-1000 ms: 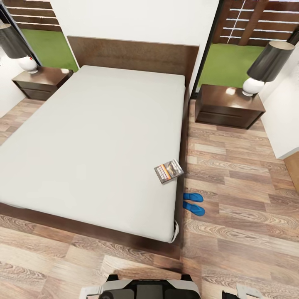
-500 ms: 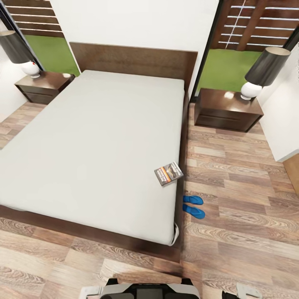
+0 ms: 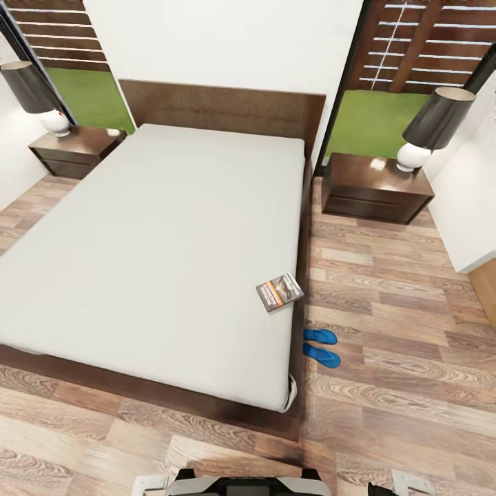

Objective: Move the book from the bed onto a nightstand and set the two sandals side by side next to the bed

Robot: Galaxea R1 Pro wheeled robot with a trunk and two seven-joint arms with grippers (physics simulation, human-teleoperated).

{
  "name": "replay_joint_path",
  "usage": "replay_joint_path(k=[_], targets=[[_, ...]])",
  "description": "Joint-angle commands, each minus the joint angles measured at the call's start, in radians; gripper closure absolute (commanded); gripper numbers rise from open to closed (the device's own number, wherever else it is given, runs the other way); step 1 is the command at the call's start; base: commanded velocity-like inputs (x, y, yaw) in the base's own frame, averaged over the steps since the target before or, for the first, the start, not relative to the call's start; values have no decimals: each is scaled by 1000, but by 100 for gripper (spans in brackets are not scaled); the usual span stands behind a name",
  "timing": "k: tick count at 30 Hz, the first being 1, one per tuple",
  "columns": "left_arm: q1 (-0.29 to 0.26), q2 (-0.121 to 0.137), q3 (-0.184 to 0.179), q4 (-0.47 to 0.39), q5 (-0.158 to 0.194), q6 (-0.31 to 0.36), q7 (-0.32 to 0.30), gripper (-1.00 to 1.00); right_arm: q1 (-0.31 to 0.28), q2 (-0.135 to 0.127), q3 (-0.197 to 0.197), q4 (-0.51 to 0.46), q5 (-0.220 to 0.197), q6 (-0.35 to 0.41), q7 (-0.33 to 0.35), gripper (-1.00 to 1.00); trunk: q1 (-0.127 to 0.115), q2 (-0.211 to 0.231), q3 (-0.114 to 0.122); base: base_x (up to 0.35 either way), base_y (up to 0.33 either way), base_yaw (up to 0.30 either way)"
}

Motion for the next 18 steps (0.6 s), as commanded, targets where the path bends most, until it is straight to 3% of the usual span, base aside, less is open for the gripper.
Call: replay_joint_path(k=[1, 18], targets=[[0, 1, -9, -1, 10, 0, 4, -100, -1, 0, -7, 1, 10, -4, -1, -100, 1, -1, 1, 0, 0, 0], [0, 1, -11, 0, 10, 0, 4, -100, -1, 0, -8, 1, 10, -4, -1, -100, 1, -1, 28, 0, 0, 0]])
